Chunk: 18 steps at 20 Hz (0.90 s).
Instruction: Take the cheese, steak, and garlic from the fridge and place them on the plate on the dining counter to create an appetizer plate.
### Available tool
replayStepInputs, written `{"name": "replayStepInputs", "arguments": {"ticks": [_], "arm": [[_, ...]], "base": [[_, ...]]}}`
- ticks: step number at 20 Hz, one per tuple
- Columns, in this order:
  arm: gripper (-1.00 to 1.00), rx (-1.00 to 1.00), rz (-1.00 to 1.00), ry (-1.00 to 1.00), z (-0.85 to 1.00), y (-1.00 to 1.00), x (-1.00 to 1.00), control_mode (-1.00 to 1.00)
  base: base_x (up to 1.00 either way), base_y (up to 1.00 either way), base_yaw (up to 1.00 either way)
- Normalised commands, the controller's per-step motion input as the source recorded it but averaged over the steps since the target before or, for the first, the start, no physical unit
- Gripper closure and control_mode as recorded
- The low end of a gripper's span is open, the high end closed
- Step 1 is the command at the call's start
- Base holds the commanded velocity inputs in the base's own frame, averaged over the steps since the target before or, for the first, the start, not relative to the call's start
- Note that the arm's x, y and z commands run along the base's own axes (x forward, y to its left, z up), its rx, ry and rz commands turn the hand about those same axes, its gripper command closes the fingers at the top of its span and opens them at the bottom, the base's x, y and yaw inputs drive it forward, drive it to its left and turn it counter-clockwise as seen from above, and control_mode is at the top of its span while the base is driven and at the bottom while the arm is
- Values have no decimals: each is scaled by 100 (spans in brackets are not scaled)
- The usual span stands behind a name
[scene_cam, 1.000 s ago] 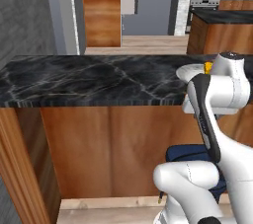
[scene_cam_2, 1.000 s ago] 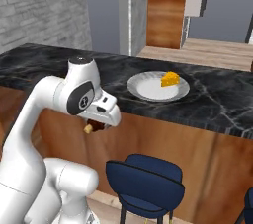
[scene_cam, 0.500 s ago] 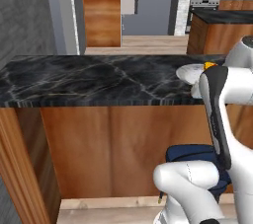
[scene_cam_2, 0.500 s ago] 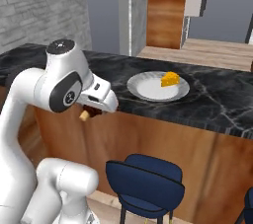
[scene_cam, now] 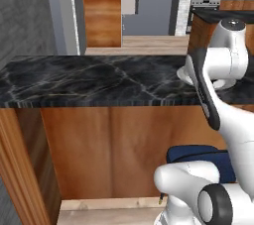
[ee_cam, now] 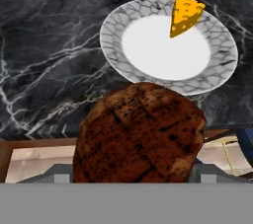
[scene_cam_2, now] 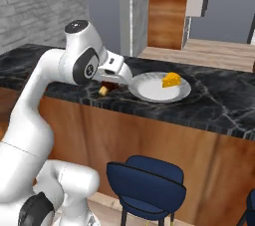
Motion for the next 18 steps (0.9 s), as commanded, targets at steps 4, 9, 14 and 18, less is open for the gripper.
{"name": "replayStepInputs", "arguments": {"ticks": [4,9,14,18], "arm": [[100,-3,0,0,0,-44,100,-100],[100,0,0,0,-16,-49,95,-100],[100,0,0,0,-38,-31,76,-100],[100,-2,-2,0,-34,-14,60,-100]], "base": [[0,0,0],[0,0,0],[0,0,0],[0,0,0]]}}
